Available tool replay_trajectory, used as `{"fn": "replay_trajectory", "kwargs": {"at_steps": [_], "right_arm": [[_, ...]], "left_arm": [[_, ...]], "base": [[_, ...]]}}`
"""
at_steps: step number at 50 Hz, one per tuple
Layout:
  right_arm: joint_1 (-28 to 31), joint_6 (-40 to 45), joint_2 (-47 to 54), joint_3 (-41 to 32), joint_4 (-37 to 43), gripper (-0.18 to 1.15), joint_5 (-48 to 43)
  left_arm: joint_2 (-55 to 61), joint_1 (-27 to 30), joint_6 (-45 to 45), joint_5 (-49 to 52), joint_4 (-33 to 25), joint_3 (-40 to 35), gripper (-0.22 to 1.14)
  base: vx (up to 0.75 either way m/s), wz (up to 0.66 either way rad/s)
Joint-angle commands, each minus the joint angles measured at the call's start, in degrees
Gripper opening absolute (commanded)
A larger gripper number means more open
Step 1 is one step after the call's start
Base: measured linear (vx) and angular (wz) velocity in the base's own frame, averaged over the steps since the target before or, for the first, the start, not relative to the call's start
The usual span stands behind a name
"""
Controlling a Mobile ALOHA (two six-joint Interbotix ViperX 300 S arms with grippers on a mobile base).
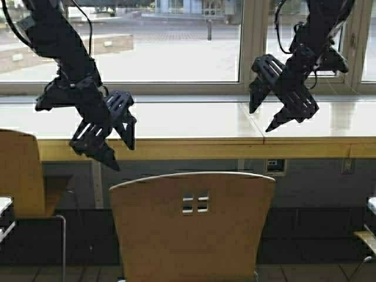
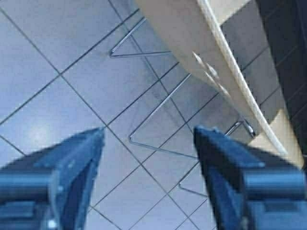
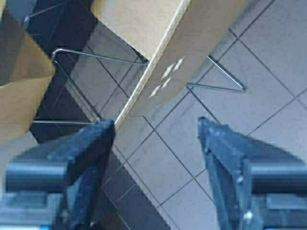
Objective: Push the chairs under the table
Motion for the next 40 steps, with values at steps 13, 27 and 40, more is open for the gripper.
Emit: {"fn": "replay_trajectory", "kwargs": {"at_steps": [13,27,40], "right_arm": [[0.18,-0.09,10.99,-10.55,4.39,0.89,1.05],[0.09,-0.26,20.83,-18.28,9.05,0.89,3.78],[-0.26,-0.35,26.89,-21.45,9.23,0.89,3.87]], "left_arm": [[7.38,-0.44,-1.93,-3.60,-5.27,-10.28,0.91],[15.73,-0.44,-4.31,-3.87,-7.38,-19.25,0.91],[21.80,-0.35,-5.01,-3.87,-7.47,-24.35,0.91]], "base": [[0.07,0.01],[0.04,0.01],[0.02,0.02]]}}
